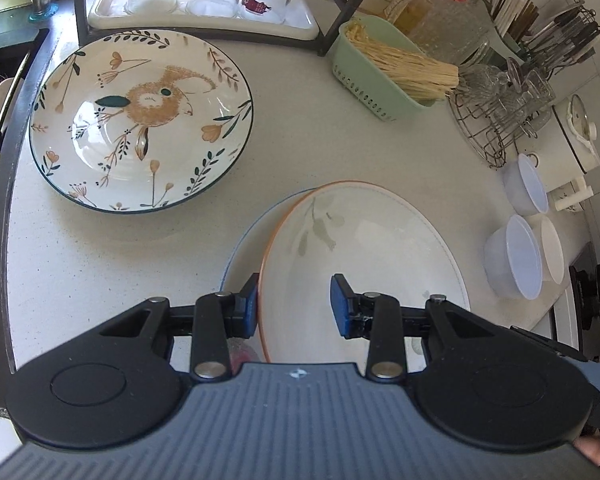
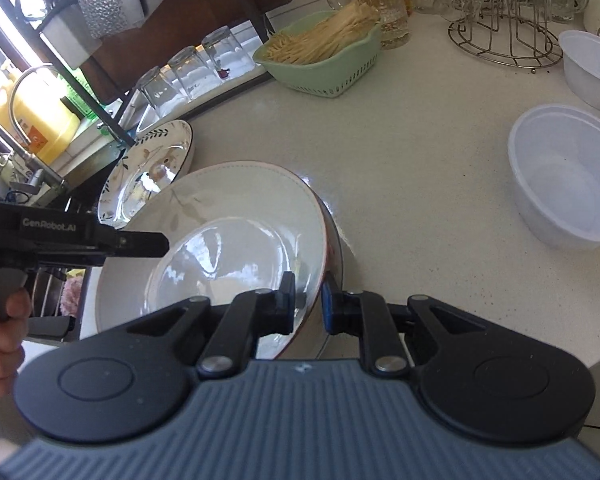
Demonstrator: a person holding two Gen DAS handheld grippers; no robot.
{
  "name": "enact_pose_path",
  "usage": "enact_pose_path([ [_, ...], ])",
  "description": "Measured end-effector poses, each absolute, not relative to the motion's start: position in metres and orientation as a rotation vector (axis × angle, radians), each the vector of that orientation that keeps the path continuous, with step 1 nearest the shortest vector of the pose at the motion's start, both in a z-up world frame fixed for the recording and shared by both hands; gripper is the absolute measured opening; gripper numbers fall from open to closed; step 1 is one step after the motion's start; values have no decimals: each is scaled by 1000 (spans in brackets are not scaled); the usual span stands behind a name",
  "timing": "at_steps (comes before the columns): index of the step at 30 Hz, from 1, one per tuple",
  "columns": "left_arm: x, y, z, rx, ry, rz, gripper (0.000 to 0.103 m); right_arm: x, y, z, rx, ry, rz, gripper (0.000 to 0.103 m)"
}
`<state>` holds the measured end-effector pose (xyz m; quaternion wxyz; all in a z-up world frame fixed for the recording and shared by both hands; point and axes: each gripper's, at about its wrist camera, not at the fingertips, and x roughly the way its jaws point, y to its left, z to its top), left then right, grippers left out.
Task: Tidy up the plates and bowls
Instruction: 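Lift the leaf-pattern plate with both grippers and carry it over the rose plate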
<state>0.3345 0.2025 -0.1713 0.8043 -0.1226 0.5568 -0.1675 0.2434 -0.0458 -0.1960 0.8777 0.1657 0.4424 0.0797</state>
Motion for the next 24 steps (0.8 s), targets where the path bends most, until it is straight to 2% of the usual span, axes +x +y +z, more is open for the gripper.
enact_pose_path([
  [11, 338, 200, -175, -228, 1195, -297, 40, 263, -47, -204, 333, 950, 213, 17],
  [24, 341, 214, -174, -354, 1229, -261, 41, 275, -43, -208, 321, 984, 236, 18],
])
